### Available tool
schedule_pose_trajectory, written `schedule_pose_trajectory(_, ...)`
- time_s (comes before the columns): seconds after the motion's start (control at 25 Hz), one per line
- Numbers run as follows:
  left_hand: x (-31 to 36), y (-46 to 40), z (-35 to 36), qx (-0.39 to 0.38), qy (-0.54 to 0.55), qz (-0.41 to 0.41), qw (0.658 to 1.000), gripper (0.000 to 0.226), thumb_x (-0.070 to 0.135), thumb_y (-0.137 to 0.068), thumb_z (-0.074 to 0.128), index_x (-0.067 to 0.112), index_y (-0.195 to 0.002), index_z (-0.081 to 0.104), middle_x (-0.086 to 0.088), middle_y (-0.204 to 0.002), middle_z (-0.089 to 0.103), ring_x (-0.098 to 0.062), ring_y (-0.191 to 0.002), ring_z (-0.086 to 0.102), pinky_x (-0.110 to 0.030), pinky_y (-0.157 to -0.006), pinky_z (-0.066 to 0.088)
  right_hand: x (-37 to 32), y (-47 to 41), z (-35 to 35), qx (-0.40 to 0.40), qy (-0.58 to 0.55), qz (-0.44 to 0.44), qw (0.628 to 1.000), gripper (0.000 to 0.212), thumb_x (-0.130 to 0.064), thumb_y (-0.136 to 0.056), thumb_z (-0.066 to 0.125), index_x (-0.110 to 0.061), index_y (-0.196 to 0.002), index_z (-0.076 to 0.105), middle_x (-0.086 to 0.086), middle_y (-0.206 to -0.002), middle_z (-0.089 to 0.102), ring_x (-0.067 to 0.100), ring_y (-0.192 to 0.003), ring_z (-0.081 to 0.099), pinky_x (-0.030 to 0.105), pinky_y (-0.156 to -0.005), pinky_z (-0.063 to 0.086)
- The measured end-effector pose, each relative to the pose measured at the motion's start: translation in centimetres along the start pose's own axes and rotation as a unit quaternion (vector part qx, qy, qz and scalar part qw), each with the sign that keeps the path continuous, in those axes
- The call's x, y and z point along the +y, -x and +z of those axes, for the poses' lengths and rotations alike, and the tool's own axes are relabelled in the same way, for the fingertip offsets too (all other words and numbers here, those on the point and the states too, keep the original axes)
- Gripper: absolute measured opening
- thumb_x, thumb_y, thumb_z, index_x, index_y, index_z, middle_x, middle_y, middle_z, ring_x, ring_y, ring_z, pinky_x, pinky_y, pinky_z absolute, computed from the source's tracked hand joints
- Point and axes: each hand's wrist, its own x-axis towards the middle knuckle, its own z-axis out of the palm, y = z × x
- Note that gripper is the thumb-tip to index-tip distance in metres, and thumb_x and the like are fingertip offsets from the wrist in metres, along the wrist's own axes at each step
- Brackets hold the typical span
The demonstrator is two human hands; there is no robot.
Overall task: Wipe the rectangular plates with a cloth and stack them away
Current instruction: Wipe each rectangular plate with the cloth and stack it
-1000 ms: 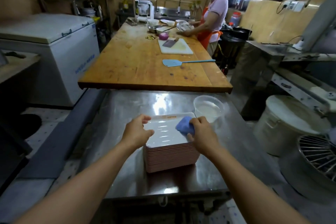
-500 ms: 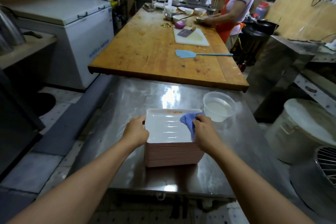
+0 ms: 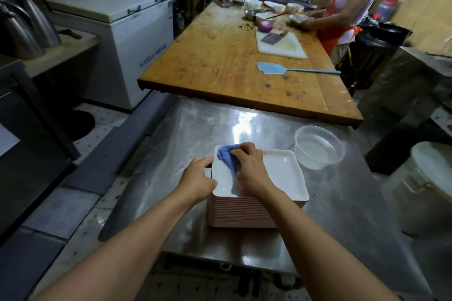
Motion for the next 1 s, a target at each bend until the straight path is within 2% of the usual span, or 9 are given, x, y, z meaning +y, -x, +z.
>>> schedule_pose_trajectory(0.12,-0.4,0.1,-0.1,-0.027,0.032,-0.032,0.999,0.062,-0.005,-0.08,0.055,0.02,-0.135,0.048,-0.002,-0.132,0.046,-0.029,-0.11,0.055,-0.041,-0.084,0.052,-1.1,0.0,0.3,-0.025,-0.017,-0.024,0.999,0.037,0.0,-0.088,0.047,-0.002,-0.123,0.059,0.017,-0.131,0.047,0.033,-0.118,0.039,0.031,-0.101,0.031)
schedule_pose_trajectory(0.2,-0.3,0.3,0.0,-0.034,0.061,-0.042,0.997,0.058,-0.007,-0.081,0.052,0.019,-0.133,0.049,0.0,-0.129,0.048,-0.029,-0.106,0.057,-0.041,-0.079,0.052,-1.3,0.7,-0.3,-0.055,-0.035,-0.024,0.998,0.036,0.002,-0.087,0.047,-0.003,-0.119,0.062,0.016,-0.126,0.052,0.029,-0.118,0.042,0.023,-0.098,0.033)
schedule_pose_trajectory(0.32,0.1,0.8,-0.1,-0.036,0.114,-0.025,0.993,0.046,-0.009,-0.084,0.05,0.023,-0.115,0.058,0.001,-0.105,0.059,-0.019,-0.088,0.06,-0.032,-0.068,0.05,-1.7,2.4,-1.8,-0.114,-0.079,-0.025,0.99,0.03,0.001,-0.086,0.05,-0.005,-0.109,0.068,0.014,-0.119,0.056,0.023,-0.111,0.051,0.006,-0.083,0.035)
schedule_pose_trajectory(0.4,0.3,1.1,-0.2,-0.041,0.147,-0.026,0.988,0.048,-0.01,-0.083,0.051,0.029,-0.11,0.057,0.005,-0.093,0.058,-0.014,-0.078,0.057,-0.031,-0.067,0.048,-2.0,3.5,-2.8,-0.146,-0.083,-0.031,0.985,0.026,-0.004,-0.089,0.052,-0.008,-0.108,0.069,0.011,-0.12,0.055,0.022,-0.109,0.052,0.016,-0.09,0.04)
schedule_pose_trajectory(0.52,0.4,1.1,-0.1,-0.04,0.156,-0.038,0.986,0.055,-0.014,-0.08,0.052,0.029,-0.114,0.056,0.005,-0.097,0.057,-0.017,-0.08,0.056,-0.032,-0.067,0.049,-1.8,4.8,-3.2,-0.164,-0.031,-0.047,0.985,0.026,-0.018,-0.093,0.05,-0.017,-0.114,0.065,0.003,-0.125,0.053,0.02,-0.112,0.048,0.04,-0.096,0.04)
schedule_pose_trajectory(0.68,0.6,0.6,0.7,0.002,0.042,-0.019,0.999,0.052,-0.01,-0.079,0.057,0.015,-0.125,0.056,-0.008,-0.116,0.059,-0.026,-0.096,0.059,-0.038,-0.081,0.054,0.0,6.5,-3.1,-0.11,0.085,-0.078,0.987,0.027,-0.021,-0.094,0.047,-0.026,-0.118,0.057,-0.007,-0.131,0.049,0.016,-0.116,0.044,0.032,-0.089,0.027)
schedule_pose_trajectory(0.8,0.6,0.2,1.2,0.025,-0.053,-0.025,0.998,0.059,-0.006,-0.074,0.056,0.015,-0.129,0.051,-0.009,-0.128,0.053,-0.025,-0.11,0.054,-0.035,-0.092,0.048,2.7,8.1,-4.2,-0.052,0.14,-0.017,0.989,0.028,-0.014,-0.087,0.05,-0.027,-0.111,0.056,-0.012,-0.126,0.05,0.014,-0.112,0.046,0.028,-0.074,0.014)
schedule_pose_trajectory(0.88,0.7,0.3,1.4,0.034,-0.056,-0.036,0.997,0.06,-0.004,-0.073,0.057,0.017,-0.129,0.049,-0.007,-0.128,0.053,-0.021,-0.107,0.053,-0.033,-0.087,0.048,4.6,8.9,-5.1,-0.022,0.174,0.036,0.984,0.032,-0.011,-0.083,0.05,-0.026,-0.111,0.056,-0.011,-0.125,0.05,0.013,-0.11,0.046,0.029,-0.073,0.013)
schedule_pose_trajectory(1.0,0.6,0.3,1.2,0.032,0.007,-0.051,0.998,0.064,-0.012,-0.072,0.055,0.016,-0.129,0.051,-0.005,-0.124,0.055,-0.021,-0.1,0.054,-0.04,-0.082,0.055,6.5,8.2,-5.7,-0.004,0.233,0.064,0.97,0.031,-0.009,-0.082,0.049,-0.02,-0.11,0.057,-0.003,-0.124,0.05,0.017,-0.113,0.045,0.032,-0.084,0.022)
